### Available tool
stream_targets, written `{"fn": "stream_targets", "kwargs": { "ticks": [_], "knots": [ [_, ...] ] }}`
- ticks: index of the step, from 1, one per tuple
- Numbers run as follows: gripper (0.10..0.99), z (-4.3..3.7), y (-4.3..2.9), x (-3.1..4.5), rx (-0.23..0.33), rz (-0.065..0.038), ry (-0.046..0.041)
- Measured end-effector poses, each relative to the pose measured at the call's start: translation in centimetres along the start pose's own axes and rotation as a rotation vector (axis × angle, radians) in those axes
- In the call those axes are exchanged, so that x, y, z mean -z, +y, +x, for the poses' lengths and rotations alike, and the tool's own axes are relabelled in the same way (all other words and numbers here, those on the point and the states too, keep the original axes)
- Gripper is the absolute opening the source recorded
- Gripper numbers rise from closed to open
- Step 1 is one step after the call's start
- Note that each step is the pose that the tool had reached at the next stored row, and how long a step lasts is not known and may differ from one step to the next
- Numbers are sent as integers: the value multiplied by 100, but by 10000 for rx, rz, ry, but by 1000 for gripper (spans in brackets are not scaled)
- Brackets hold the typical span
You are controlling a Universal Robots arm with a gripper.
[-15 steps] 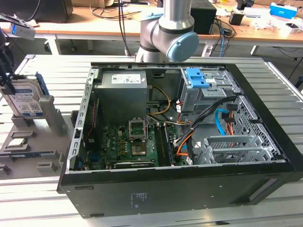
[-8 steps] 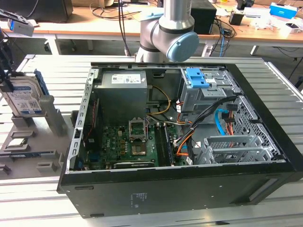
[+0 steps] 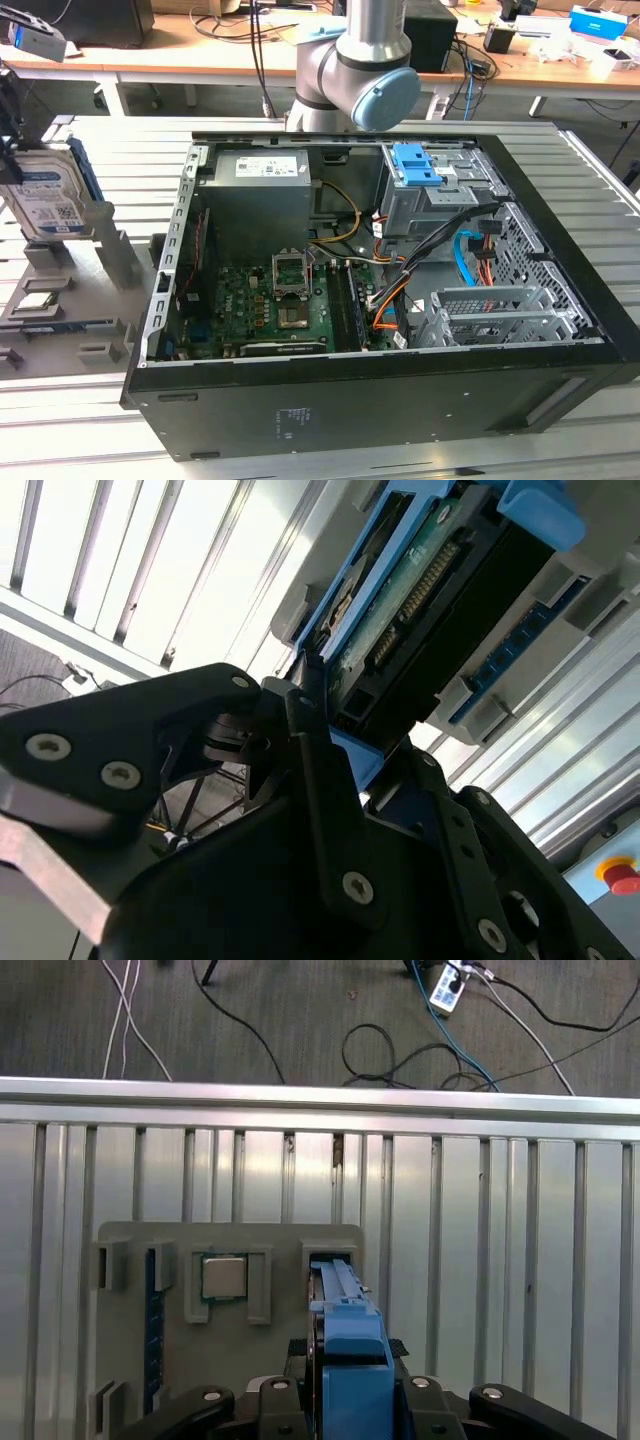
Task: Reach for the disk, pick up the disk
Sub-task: 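Pick up the disk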
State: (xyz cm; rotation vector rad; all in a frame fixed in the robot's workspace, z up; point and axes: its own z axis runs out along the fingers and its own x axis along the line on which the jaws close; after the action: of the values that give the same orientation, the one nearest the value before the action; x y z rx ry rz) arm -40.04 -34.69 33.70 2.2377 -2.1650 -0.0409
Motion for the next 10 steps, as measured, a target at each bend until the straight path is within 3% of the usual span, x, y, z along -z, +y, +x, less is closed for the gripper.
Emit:
{"fn": "stream_targets", "kwargs": {
  "ticks": [10],
  "knots": [
    [369,-1,2,181,0,-1,1]
  ]
}}
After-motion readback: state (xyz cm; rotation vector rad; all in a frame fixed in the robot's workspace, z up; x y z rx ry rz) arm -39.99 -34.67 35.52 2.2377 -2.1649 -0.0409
